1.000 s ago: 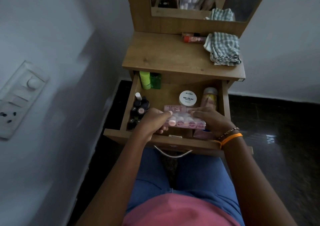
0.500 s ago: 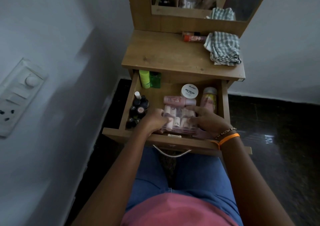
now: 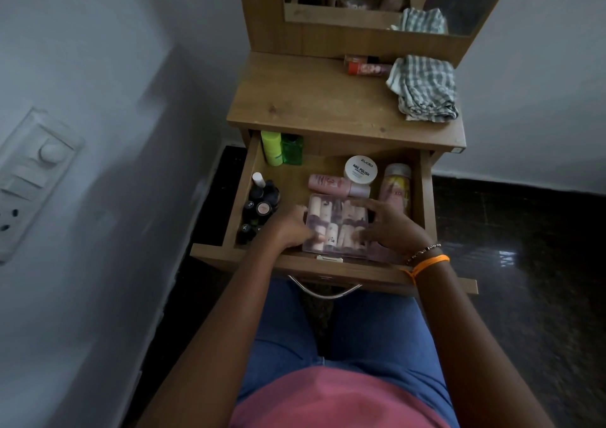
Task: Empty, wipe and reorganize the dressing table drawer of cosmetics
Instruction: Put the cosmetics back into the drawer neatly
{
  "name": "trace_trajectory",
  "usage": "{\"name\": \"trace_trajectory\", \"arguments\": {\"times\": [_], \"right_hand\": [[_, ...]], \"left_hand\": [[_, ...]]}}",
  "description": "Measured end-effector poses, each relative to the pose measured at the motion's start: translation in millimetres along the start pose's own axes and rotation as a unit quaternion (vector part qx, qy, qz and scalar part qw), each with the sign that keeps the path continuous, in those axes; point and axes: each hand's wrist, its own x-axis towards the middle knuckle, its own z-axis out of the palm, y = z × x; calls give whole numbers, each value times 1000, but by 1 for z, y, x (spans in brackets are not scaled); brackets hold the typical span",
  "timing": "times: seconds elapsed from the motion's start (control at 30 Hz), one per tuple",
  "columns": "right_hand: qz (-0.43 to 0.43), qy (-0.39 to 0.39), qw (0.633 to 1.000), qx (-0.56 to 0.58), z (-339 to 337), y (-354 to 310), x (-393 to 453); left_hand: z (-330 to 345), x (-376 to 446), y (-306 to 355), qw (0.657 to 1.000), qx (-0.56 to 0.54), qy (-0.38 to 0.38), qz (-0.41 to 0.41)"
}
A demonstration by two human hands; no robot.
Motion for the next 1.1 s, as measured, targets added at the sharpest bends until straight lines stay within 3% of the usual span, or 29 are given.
{"name": "trace_trajectory", "arguments": {"times": [0.17, 0.4, 0.6, 0.7, 0.8, 0.87, 1.0, 1.1], "right_hand": [[-15, 72, 994, -83, 5, 0, 3], [14, 65, 993, -97, 9, 4, 9], [5, 63, 981, -182, 12, 5, 10], [-28, 162, 956, -244, 10, -1, 8], [-52, 265, 934, -233, 3, -15, 21], [-84, 245, 929, -264, 0, -21, 37], [-117, 126, 887, -429, 7, -24, 68], [-100, 136, 863, -477, 15, -23, 76]], "left_hand": [[6, 2, -2, 1000, -13, 4, -7], [7, 7, -3, 1000, 2, -8, -17], [9, 12, -4, 999, 11, -15, -26], [9, 12, -5, 999, 12, -17, -26], [7, 12, -5, 999, 12, -18, -26], [7, 12, -5, 999, 5, -20, -26], [7, 10, -4, 1000, 3, -20, -22], [6, 9, -4, 1000, 6, -20, -21]]}}
